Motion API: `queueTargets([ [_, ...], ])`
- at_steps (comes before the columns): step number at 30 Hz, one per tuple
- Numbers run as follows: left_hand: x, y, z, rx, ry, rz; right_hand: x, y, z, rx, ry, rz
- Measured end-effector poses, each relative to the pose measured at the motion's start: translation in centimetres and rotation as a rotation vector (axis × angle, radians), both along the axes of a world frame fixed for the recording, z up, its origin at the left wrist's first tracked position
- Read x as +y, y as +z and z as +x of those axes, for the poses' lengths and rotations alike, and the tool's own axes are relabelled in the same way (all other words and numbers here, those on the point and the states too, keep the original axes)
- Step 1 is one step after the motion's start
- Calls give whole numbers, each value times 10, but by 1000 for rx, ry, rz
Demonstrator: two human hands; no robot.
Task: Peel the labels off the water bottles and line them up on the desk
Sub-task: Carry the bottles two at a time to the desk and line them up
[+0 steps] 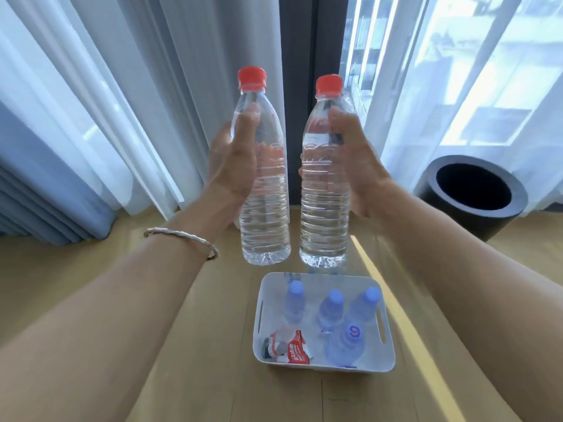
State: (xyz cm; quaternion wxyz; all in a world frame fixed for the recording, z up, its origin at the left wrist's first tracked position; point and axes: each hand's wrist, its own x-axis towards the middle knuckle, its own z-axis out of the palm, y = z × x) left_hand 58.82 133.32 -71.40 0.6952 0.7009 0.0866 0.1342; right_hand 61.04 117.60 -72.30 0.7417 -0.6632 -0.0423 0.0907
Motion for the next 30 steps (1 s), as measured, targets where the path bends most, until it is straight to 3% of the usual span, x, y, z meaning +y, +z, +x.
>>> queueTargets([
  [11,13,222,19,-69,11,99,14,230,13,-58,0,-70],
  [30,68,575,9,-182,-66,86,43,570,6,-211,-26,-121],
])
